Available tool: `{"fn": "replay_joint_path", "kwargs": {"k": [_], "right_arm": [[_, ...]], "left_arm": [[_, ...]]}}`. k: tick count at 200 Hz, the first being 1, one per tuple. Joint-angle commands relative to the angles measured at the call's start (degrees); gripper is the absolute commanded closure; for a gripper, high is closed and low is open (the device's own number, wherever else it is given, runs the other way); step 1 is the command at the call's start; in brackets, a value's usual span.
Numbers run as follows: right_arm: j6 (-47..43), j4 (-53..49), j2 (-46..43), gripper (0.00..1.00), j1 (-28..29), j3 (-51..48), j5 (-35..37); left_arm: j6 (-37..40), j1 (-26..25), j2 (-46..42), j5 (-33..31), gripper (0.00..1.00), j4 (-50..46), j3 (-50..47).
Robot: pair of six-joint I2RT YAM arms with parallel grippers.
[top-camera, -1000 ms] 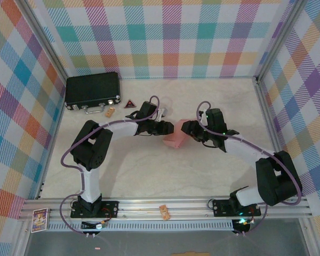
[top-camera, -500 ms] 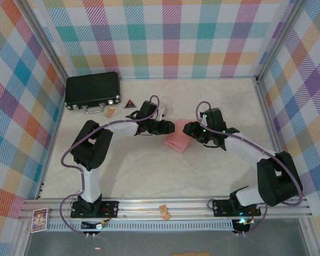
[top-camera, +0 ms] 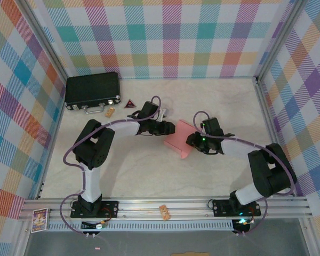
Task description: Fold the paper box
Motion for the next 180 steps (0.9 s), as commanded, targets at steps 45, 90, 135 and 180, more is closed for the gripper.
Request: {"fn": "replay_joint_path", "kwargs": {"k": [45,90,135,180], "right_arm": [[-0.12,0.06,-0.93,0.54,0.07,-1.75,2.68],[-0.04,5.66,-3.20,0.55,-1.05,-5.55,-3.00],[-3.71,-1.45,-7.17,0.52,-3.35,-5.45,0.75],[-12.05,-13.75,-12.45,0.45,-7.13,-1.32,4.13]], "left_arm": [[1.84,-1.72,1.77,-1.04,0.55,-4.82,2.49],[1.73,-1.81,2.46,-2.42,0.55,-5.51,3.26],[4.03,-1.81,-0.70,-7.71,0.54,-8.37,3.01],[6.80,-1.89,-11.08,-17.36,0.45,-10.59,-1.14]]}}
